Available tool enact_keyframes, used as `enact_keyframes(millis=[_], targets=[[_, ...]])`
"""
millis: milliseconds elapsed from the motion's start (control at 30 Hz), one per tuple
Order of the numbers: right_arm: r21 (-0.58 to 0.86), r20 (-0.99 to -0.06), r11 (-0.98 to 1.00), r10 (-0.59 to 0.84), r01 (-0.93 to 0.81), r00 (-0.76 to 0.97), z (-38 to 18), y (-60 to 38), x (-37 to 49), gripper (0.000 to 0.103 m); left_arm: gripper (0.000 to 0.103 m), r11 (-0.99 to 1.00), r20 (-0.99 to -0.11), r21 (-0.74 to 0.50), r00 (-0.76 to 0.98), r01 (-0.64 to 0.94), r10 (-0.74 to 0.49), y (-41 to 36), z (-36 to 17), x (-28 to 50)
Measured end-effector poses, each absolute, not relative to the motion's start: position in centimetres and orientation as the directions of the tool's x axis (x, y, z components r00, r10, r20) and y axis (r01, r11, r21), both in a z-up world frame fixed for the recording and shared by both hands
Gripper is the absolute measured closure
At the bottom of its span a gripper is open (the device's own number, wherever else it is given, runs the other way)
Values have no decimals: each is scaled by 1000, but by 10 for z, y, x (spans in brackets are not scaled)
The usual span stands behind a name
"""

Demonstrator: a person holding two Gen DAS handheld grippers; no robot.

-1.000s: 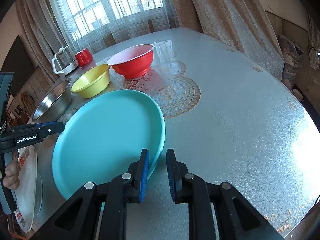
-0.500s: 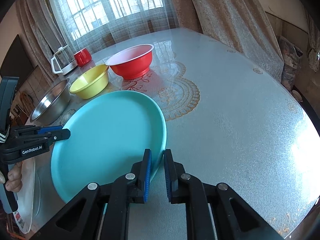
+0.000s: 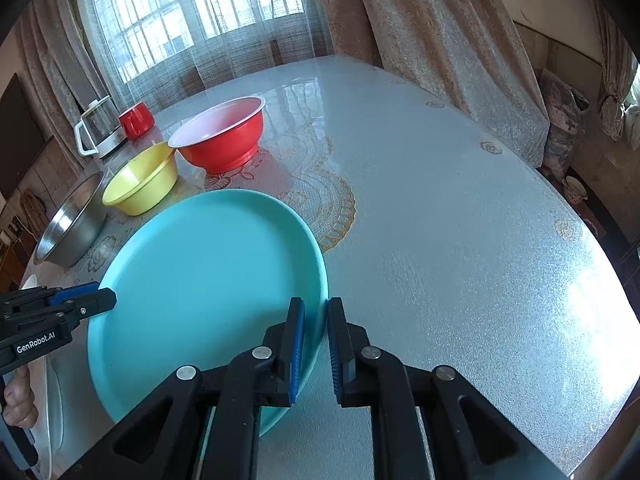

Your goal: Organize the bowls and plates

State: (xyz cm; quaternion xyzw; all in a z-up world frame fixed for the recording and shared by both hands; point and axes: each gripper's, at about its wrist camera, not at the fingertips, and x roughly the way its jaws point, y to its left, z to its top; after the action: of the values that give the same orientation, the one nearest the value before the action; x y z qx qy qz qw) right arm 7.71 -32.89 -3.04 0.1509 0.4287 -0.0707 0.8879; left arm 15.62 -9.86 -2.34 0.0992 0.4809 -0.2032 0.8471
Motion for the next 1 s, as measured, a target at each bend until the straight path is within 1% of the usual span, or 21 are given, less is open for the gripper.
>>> enact_keyframes(millis=[100, 133, 267, 400, 533, 667, 900, 1000], targets=[[228, -783, 940, 22, 255, 621, -29, -329, 78, 80, 80, 909, -839, -45, 478, 415, -259, -90, -16, 149], [222, -785, 939, 13, 263, 619, -29, -329, 77, 73, 80, 912, -832, -43, 491, 408, -259, -87, -14, 146], [215, -773, 933, -17, 287, 634, -22, -329, 73, 67, 80, 920, -801, -29, 541, 390, -255, -75, -1, 132], [205, -758, 936, -32, 285, 651, -11, -323, 69, 65, 80, 932, -785, -64, 559, 356, -267, -59, 6, 122], [219, -731, 947, 1, 234, 682, 3, -310, 67, 65, 80, 946, -773, -71, 582, 315, -252, -41, 10, 110], [255, -718, 956, 86, 145, 691, 10, -290, 69, 65, 79, 957, -757, -103, 603, 270, -252, -13, 17, 98], [282, -711, 959, 202, 11, 673, 15, -243, 76, 65, 79, 975, -741, -155, 635, 156, -220, 44, 20, 83], [318, -706, 947, 275, -55, 653, 16, -222, 82, 65, 79, 980, -737, -168, 647, 103, -194, 69, 18, 76]])
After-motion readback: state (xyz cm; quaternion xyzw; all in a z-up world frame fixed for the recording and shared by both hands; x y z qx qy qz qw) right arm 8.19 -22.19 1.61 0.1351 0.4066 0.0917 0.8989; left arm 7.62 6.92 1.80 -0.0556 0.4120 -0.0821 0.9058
